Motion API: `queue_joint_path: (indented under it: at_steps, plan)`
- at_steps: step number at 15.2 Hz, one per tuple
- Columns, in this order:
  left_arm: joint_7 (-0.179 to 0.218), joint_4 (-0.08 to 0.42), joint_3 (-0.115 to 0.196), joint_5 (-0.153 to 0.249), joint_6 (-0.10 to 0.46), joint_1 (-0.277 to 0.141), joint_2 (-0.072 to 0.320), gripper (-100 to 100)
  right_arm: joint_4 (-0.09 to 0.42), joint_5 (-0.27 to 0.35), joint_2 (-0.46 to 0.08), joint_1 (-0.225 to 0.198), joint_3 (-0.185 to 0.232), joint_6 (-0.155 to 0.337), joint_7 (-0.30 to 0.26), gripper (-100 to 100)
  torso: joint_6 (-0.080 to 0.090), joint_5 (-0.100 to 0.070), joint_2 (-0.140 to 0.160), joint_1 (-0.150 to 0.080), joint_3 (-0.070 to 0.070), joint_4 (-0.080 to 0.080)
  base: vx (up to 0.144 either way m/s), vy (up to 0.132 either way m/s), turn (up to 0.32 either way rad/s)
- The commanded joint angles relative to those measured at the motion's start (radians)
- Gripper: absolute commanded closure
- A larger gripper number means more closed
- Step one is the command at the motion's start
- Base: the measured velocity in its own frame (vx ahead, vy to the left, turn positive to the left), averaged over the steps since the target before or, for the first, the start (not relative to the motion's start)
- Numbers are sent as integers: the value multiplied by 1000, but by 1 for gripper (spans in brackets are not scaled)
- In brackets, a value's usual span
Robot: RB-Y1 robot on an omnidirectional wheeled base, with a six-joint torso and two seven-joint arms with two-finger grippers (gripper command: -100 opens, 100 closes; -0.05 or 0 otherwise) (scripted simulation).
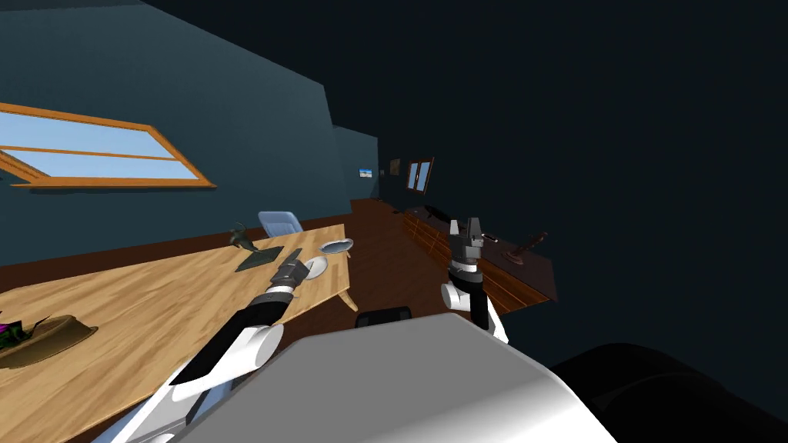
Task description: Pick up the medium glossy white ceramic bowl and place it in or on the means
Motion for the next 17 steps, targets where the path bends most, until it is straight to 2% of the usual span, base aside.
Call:
queue_joint_path:
  at_steps: [1,2,3,4,6,7,8,9,11,12,14,15,16,17]
  plan:
    - [0,15,17,24,41,12,5,-100,0,0,0,0,0,0,0,0,0,0,0,0,0,0,28,-43,-138]
    - [0,34,39,51,65,22,8,-100,0,0,0,0,0,0,0,0,0,0,0,0,0,0,35,-44,-191]
    - [0,34,39,51,85,22,8,-100,0,0,0,0,0,0,0,0,0,0,-1,0,0,0,37,-32,-166]
    - [-1,54,61,78,110,33,9,-100,0,0,0,0,0,0,0,0,0,0,-1,0,0,0,44,-29,-205]
    - [-1,54,61,78,130,33,9,-100,0,0,0,0,0,0,0,0,0,0,-1,1,-1,0,34,-19,-104]
    - [-2,75,82,104,162,44,10,-100,0,0,0,0,0,0,0,0,-1,0,-1,1,-1,0,36,-16,-147]
    - [-2,75,82,104,175,44,10,-100,0,0,0,0,0,0,0,0,0,0,-1,2,-1,0,43,-19,-159]
    - [-3,97,104,130,199,57,10,-100,0,0,0,0,0,0,0,0,0,0,-1,2,-1,0,49,-19,-191]
    - [-3,97,104,130,219,57,10,-100,0,0,0,0,0,0,0,0,0,0,-2,2,-1,0,48,-9,-113]
    - [-4,120,126,156,255,70,9,-100,0,0,0,0,0,0,0,0,-1,0,-2,2,-1,0,55,-10,-128]
    - [-4,120,126,156,263,70,9,-100,0,0,0,0,0,0,0,0,0,0,-2,2,-1,0,47,-8,-107]
    - [-6,144,147,181,300,83,8,-100,0,0,0,0,0,0,0,0,-1,0,-2,2,-1,0,53,-7,-171]
    - [-6,144,147,181,307,83,8,-100,0,0,0,0,0,0,0,0,0,0,-2,2,-1,0,55,-6,-156]
    - [-7,168,169,205,335,97,7,-100,0,0,0,0,0,0,0,0,0,0,-2,2,-1,0,72,0,-198]
